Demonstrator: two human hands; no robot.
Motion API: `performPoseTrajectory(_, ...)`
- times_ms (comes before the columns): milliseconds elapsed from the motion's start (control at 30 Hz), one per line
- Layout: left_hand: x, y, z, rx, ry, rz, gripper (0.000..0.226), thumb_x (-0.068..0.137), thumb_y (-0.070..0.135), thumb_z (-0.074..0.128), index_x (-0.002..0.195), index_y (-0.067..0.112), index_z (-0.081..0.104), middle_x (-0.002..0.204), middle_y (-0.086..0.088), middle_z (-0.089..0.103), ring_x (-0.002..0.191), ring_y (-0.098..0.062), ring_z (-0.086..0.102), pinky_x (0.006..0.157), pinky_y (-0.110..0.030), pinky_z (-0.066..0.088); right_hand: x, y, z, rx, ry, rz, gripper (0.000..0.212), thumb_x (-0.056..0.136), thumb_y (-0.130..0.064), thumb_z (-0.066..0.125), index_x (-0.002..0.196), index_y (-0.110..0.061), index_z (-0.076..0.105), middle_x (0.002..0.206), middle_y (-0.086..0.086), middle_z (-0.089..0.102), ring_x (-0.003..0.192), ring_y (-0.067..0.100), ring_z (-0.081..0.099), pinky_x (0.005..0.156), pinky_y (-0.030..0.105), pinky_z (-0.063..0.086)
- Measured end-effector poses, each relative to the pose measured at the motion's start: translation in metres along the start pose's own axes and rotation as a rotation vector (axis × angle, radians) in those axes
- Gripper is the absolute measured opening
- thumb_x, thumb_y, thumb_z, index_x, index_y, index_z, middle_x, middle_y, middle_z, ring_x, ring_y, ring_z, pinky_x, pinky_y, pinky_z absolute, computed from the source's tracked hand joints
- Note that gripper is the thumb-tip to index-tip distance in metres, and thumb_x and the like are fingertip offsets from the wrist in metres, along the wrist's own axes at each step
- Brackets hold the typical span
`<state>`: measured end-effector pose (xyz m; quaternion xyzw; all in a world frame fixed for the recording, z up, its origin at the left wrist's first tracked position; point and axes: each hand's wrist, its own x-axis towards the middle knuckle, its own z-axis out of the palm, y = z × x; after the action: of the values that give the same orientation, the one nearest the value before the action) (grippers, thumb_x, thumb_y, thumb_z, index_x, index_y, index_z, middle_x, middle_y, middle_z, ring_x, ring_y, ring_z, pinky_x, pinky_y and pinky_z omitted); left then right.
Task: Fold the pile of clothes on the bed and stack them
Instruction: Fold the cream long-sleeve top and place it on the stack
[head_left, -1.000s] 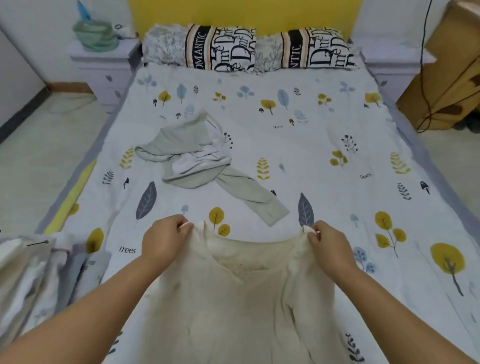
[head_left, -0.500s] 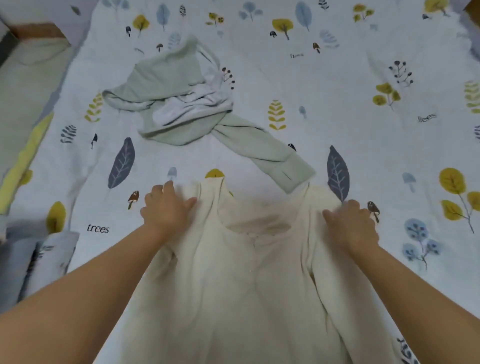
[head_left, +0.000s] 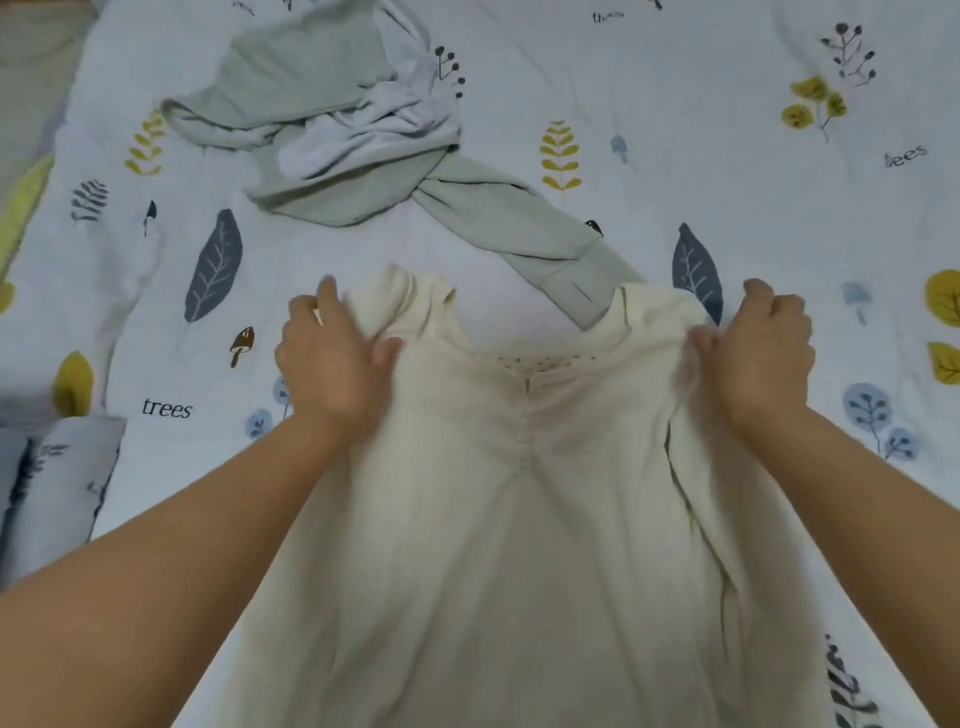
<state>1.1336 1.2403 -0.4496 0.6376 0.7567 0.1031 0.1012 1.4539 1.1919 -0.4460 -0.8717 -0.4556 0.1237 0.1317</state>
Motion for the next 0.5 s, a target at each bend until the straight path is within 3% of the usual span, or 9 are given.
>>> performPoseTrajectory(67, -0.027, 0.007, 0.003, 0.04, 0.022, 0.148, 0.073, 0.086, 0.033, 0.062, 0.143, 0.0, 0.028, 0.143, -0.029, 0.031, 0.13, -0.044, 0.034, 0.105, -0.055, 0.026, -0.03, -0.005, 0.003, -0.039, 0.03, -0.1, 0.061, 0.088, -0.023, 0.058, 0.141, -0.008, 0.031, 0.142, 0.025, 0.031, 0.127, 0.041, 0.033, 0.102, 0.048, 0.028)
performPoseTrajectory(133, -0.068, 0.008, 0.012, 0.084, -0.005, 0.34, 0.064, 0.089, 0.034, 0.054, 0.14, -0.001, 0.036, 0.143, -0.03, 0.034, 0.132, -0.045, 0.035, 0.104, -0.061, 0.025, -0.079, -0.001, 0.015, -0.091, 0.03, -0.313, 0.06, 0.086, -0.019, 0.06, 0.139, -0.001, 0.037, 0.143, 0.032, 0.031, 0.13, 0.046, 0.035, 0.103, 0.052, 0.032)
performPoseTrajectory(200, -0.109, 0.001, 0.022, 0.178, -0.159, 0.499, 0.061, 0.087, 0.04, 0.04, 0.136, 0.003, 0.046, 0.14, -0.026, 0.042, 0.128, -0.044, 0.042, 0.097, -0.065, 0.031, -0.132, 0.017, 0.029, -0.186, -0.033, -0.554, 0.049, 0.089, -0.025, 0.049, 0.131, -0.001, 0.05, 0.137, 0.031, 0.042, 0.124, 0.046, 0.046, 0.099, 0.055, 0.037)
performPoseTrajectory(233, -0.126, -0.006, 0.024, 0.227, -0.261, 0.541, 0.062, 0.087, 0.043, 0.034, 0.136, 0.007, 0.047, 0.141, -0.022, 0.044, 0.128, -0.042, 0.042, 0.096, -0.065, 0.033, -0.153, 0.028, 0.033, -0.252, -0.099, -0.626, 0.047, 0.096, -0.031, 0.035, 0.129, -0.004, 0.055, 0.136, 0.026, 0.047, 0.122, 0.043, 0.05, 0.101, 0.052, 0.036)
performPoseTrajectory(300, -0.15, -0.024, 0.026, 0.347, -0.461, 0.525, 0.07, 0.09, 0.056, 0.009, 0.146, 0.018, 0.028, 0.152, -0.013, 0.027, 0.139, -0.037, 0.02, 0.106, -0.06, 0.021, -0.175, 0.052, 0.033, -0.334, -0.223, -0.646, 0.066, 0.1, -0.039, 0.005, 0.127, -0.01, 0.058, 0.135, 0.016, 0.052, 0.121, 0.036, 0.053, 0.103, 0.042, 0.029)
performPoseTrajectory(367, -0.16, -0.042, 0.029, 0.404, -0.542, 0.475, 0.078, 0.075, 0.064, -0.026, 0.144, 0.029, -0.012, 0.157, -0.003, -0.009, 0.141, -0.028, -0.016, 0.112, -0.048, -0.006, -0.183, 0.063, 0.026, -0.305, -0.238, -0.614, 0.062, 0.101, -0.036, 0.009, 0.126, -0.009, 0.059, 0.133, 0.015, 0.054, 0.119, 0.034, 0.055, 0.102, 0.037, 0.035)
performPoseTrajectory(400, -0.164, -0.045, 0.027, 0.39, -0.565, 0.424, 0.077, 0.074, 0.064, -0.027, 0.142, 0.03, -0.017, 0.156, -0.002, -0.014, 0.141, -0.027, -0.019, 0.112, -0.045, -0.009, -0.186, 0.063, 0.022, -0.272, -0.216, -0.573, 0.047, 0.101, -0.028, 0.026, 0.124, -0.006, 0.061, 0.13, 0.018, 0.056, 0.117, 0.036, 0.056, 0.098, 0.038, 0.043)
performPoseTrajectory(433, -0.168, -0.044, 0.022, 0.338, -0.549, 0.359, 0.076, 0.081, 0.063, -0.015, 0.147, 0.026, -0.008, 0.158, -0.007, -0.008, 0.144, -0.029, -0.01, 0.114, -0.047, -0.004, -0.189, 0.063, 0.02, -0.198, -0.181, -0.508, 0.034, 0.094, -0.017, 0.047, 0.121, -0.002, 0.062, 0.128, 0.023, 0.056, 0.115, 0.039, 0.057, 0.094, 0.042, 0.047)
performPoseTrajectory(500, -0.179, -0.039, 0.008, 0.197, -0.43, 0.25, 0.066, 0.092, 0.046, 0.034, 0.145, 0.008, 0.03, 0.151, -0.024, 0.024, 0.139, -0.041, 0.023, 0.109, -0.056, 0.021, -0.199, 0.057, 0.009, -0.042, -0.211, -0.294, 0.041, 0.082, 0.0, 0.061, 0.123, -0.002, 0.059, 0.13, 0.024, 0.053, 0.117, 0.038, 0.054, 0.096, 0.042, 0.045)
